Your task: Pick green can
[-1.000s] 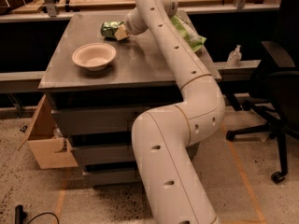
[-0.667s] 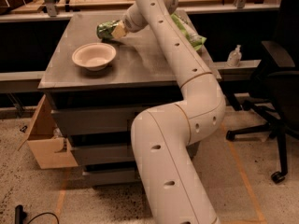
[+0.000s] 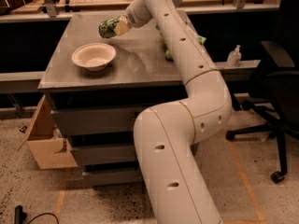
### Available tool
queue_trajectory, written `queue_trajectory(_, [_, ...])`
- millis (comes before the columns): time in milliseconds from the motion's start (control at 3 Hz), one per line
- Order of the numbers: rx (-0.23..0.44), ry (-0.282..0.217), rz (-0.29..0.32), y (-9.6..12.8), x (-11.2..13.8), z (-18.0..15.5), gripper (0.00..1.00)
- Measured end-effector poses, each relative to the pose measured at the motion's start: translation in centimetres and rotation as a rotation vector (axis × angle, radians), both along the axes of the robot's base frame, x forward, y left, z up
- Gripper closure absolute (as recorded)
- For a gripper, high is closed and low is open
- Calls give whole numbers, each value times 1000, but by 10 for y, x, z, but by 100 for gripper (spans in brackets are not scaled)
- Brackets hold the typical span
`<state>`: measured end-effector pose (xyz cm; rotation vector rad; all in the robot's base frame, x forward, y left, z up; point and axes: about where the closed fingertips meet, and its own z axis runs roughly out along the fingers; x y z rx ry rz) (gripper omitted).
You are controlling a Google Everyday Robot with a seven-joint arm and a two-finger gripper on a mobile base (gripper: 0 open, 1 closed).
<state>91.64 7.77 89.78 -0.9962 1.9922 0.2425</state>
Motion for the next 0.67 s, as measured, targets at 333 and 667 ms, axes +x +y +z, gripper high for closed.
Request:
queue_trajectory(333, [-5,18,-13,-26,-9,9,100])
queue_trajectory(667, [24,16,-16,-60,-23,33,100])
